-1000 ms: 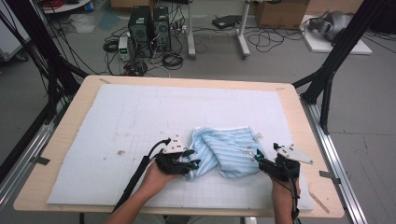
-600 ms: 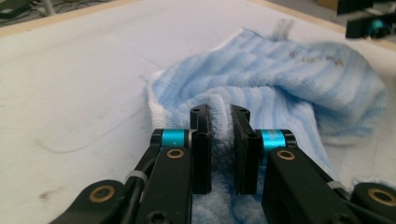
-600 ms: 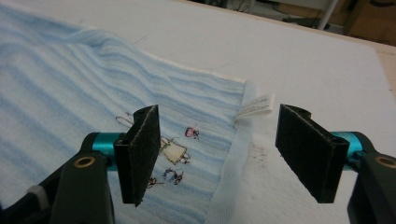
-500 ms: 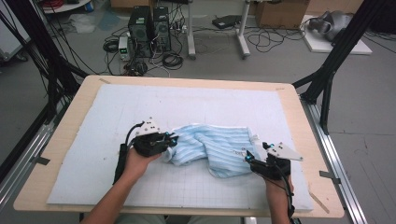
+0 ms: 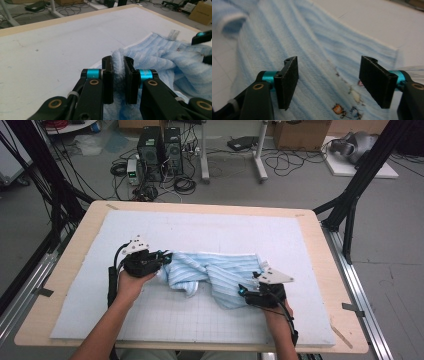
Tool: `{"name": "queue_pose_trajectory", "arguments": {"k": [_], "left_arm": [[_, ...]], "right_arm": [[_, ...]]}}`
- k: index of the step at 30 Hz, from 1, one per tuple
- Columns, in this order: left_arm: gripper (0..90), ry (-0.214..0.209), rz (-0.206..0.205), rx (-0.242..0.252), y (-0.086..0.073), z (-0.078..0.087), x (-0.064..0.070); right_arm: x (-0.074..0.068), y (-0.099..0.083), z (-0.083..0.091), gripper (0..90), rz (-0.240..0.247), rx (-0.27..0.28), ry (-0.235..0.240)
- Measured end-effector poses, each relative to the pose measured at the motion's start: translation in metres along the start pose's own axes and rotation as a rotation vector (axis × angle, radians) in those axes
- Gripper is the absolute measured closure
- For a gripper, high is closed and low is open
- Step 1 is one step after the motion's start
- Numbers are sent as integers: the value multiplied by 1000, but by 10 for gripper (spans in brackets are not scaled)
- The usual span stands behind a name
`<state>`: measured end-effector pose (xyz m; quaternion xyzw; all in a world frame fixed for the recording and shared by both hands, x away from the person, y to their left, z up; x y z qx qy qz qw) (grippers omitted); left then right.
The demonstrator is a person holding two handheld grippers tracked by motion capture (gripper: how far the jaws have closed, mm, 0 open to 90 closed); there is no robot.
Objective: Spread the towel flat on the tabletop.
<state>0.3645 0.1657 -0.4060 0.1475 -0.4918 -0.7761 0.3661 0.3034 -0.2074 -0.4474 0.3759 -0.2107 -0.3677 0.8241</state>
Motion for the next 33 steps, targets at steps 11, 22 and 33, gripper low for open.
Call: {"name": "queue_pose_trajectory", "arguments": {"k": [11, 22, 33], "left_arm": [[802, 52, 42, -13, 2, -2, -24], [798, 71, 60, -37, -3, -21, -30], [391, 122, 148, 78, 3, 5, -36]], "right_arm": [[-22, -4, -15, 837, 63, -132, 151], [-51, -15, 8, 839, 158, -152, 340], [-27, 24, 10, 394, 72, 36, 236]]}}
Point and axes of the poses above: each handheld gripper's, and its own axes: z roughly backward along the jaws, y roughly out of its top, x roughly to its right, the point moved 2 cm from there along -z, roughly forward along the jaws, and after that the axes turned 6 degrees about -x, right-handed, at the moved point
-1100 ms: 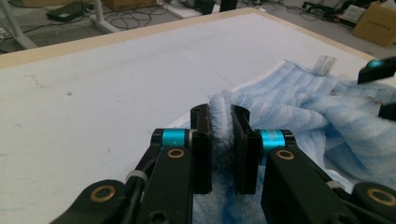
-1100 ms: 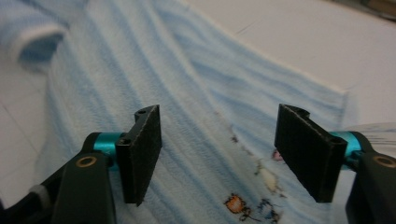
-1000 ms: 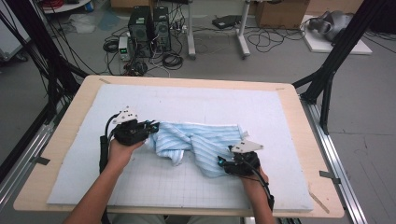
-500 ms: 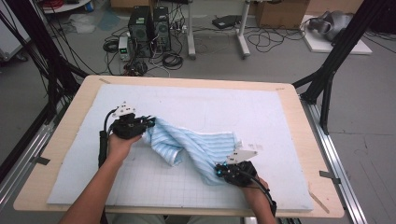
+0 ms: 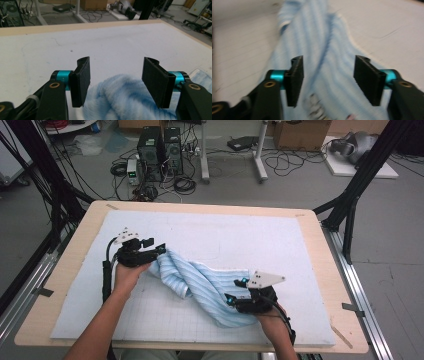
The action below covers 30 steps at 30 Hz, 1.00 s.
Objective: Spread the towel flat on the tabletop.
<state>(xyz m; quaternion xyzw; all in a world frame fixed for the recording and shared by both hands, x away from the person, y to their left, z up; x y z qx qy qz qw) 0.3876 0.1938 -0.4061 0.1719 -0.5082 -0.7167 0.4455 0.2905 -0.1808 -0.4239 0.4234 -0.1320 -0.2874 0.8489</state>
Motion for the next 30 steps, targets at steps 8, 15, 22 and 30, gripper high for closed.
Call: {"name": "queue_pose_trajectory", "arguments": {"k": [8, 15, 22, 30], "left_arm": [[389, 3, -25, 9, -6, 20, -2], [389, -2, -15, 7, -22, 32, -2], [384, 2, -31, -2, -21, 36, 0], [383, -13, -44, -30, -23, 33, 5]], "right_arm": [[22, 41, -42, 390, 35, -62, -39], [24, 60, -93, 425, 81, -124, 22], [21, 58, -122, 811, 95, -234, 70], [46, 44, -79, 837, -12, -167, -135]]}}
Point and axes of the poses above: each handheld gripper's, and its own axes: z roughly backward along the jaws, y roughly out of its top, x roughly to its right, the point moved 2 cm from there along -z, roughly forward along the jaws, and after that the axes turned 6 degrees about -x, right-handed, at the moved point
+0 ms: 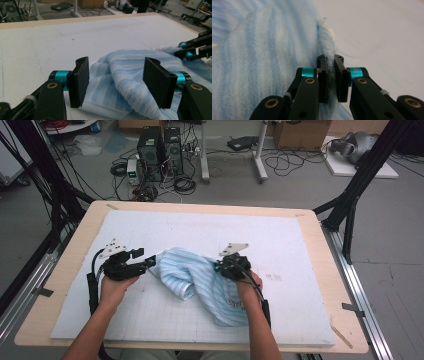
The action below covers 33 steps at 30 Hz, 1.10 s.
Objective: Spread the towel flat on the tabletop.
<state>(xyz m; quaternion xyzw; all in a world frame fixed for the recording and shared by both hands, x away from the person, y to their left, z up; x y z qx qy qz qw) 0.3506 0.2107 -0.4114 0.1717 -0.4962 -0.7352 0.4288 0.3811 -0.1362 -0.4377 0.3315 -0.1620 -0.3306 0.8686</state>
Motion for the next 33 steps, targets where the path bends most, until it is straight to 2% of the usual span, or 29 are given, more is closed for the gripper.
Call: {"name": "queue_pose_trajectory", "arguments": {"k": [2, 4, 5, 8, 10, 11, 12, 14, 16, 19, 23, 27, 31, 32, 33], "left_arm": [[382, -7, 4, -5, 0, -2, 2], [381, -15, 17, 0, 1, -4, 4], [381, -22, 18, 3, 1, -5, 6], [383, -38, 5, -3, 1, -11, 14], [382, -50, 12, -10, 0, -16, 17], [381, -53, 11, -16, 0, -17, 18], [380, -60, 6, -19, -1, -19, 21], [380, -78, 1, -27, -2, -23, 27], [378, -98, -6, -29, -2, -27, 35], [376, -143, -18, -38, -4, -35, 49], [375, -210, -54, -58, -5, -46, 72], [316, -251, -89, -58, -6, -56, 91], [303, -213, -131, -122, -10, -71, 102], [322, -226, -156, -154, -12, -75, 103], [355, -207, -179, -180, -13, -78, 103]], "right_arm": [[10, -12, 11, 837, -57, 12, -63], [28, -34, 29, 835, -131, 0, -167], [28, -34, 29, 835, -131, 0, -167], [42, -52, 46, 834, -185, 2, -229], [50, -64, 55, 833, -216, -10, -265], [54, -70, 59, 833, -237, -21, -287], [60, -79, 66, 832, -270, -27, -329], [61, -83, 68, 831, -284, -32, -345], [66, -91, 72, 825, -314, -50, -397], [67, -96, 74, 758, -344, -46, -400], [62, -96, 82, 580, -328, 46, -397], [56, -98, 91, 516, -323, 105, -382], [48, -101, 95, 462, -304, 149, -346], [47, -102, 96, 460, -299, 156, -338], [46, -102, 96, 451, -287, 159, -335]]}}
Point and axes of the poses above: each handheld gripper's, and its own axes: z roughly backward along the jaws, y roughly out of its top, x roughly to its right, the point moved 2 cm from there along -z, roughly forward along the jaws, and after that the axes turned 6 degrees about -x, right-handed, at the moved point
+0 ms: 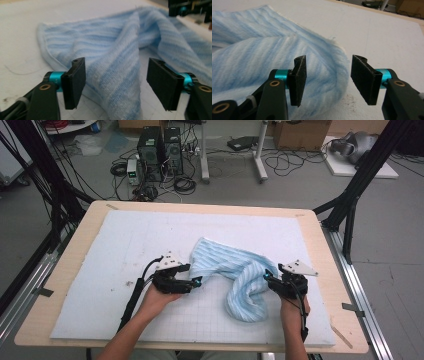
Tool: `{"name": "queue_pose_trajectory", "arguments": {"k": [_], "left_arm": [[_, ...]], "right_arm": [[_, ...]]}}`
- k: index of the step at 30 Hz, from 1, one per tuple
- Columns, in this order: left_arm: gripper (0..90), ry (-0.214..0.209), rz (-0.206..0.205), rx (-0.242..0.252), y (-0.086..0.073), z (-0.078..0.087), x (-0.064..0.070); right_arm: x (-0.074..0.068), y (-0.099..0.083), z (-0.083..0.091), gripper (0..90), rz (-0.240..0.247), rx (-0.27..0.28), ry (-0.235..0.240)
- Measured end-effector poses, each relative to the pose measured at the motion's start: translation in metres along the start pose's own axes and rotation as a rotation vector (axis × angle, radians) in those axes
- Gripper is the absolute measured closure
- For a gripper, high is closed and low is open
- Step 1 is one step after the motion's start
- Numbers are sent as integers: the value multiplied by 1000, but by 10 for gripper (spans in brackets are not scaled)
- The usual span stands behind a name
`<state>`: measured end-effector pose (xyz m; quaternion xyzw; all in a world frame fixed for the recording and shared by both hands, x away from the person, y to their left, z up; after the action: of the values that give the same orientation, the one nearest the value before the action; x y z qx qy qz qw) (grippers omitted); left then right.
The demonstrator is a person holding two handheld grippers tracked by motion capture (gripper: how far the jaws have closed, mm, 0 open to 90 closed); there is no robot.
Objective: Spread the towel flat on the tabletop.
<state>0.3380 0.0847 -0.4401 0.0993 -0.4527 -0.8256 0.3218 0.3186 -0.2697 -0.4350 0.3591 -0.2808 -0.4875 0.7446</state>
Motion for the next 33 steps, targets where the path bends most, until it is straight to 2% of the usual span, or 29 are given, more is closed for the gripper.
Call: {"name": "queue_pose_trajectory", "arguments": {"k": [3, 4, 5, 6, 8, 10, 11, 14, 17, 21, 25, 28, 33], "left_arm": [[622, 50, -3, -58, -2, -5, -8], [754, 64, -3, -61, -2, -4, -11], [819, 95, -9, -63, -3, -3, -16], [840, 122, -4, -60, -3, -2, -22], [854, 175, 10, -45, -3, 4, -33], [856, 198, 37, -17, -3, 9, -45], [855, 211, 38, -14, -4, 12, -51], [856, 237, 77, -2, -4, 19, -65], [856, 265, 104, 21, -3, 29, -76], [857, 314, 141, 49, -6, 40, -91], [858, 353, 200, 70, -13, 58, -111], [857, 371, 198, 80, -14, 68, -119], [857, 402, 214, 76, -17, 77, -132]], "right_arm": [[-2, -2, 1, 442, 10, -2, 11], [-3, -3, 1, 441, 8, -6, 17], [-4, -3, 1, 442, 11, -3, 20], [-4, -3, 2, 442, 11, -2, 22], [-6, -3, 3, 443, 16, -2, 31], [-7, -2, 4, 445, 29, 4, 35], [-9, -1, 4, 447, 33, 3, 39], [-13, 0, 2, 451, 57, 1, 47], [-16, 0, 2, 447, 35, 10, 60], [-16, 0, 4, 447, 8, 31, 39], [-12, -2, 5, 474, -8, 12, 37], [-13, -3, 3, 520, 13, 0, 61], [-26, 2, -11, 539, 56, -41, 95]]}}
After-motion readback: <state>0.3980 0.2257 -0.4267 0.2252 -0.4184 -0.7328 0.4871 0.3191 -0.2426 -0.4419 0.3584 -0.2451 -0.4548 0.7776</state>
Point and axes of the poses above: each handheld gripper's, and its own axes: z roughly backward along the jaws, y roughly out of its top, x roughly to its right, the point moved 2 cm from there along -z, roughly forward along the jaws, and after that the axes turned 6 degrees about -x, right-handed, at the moved point
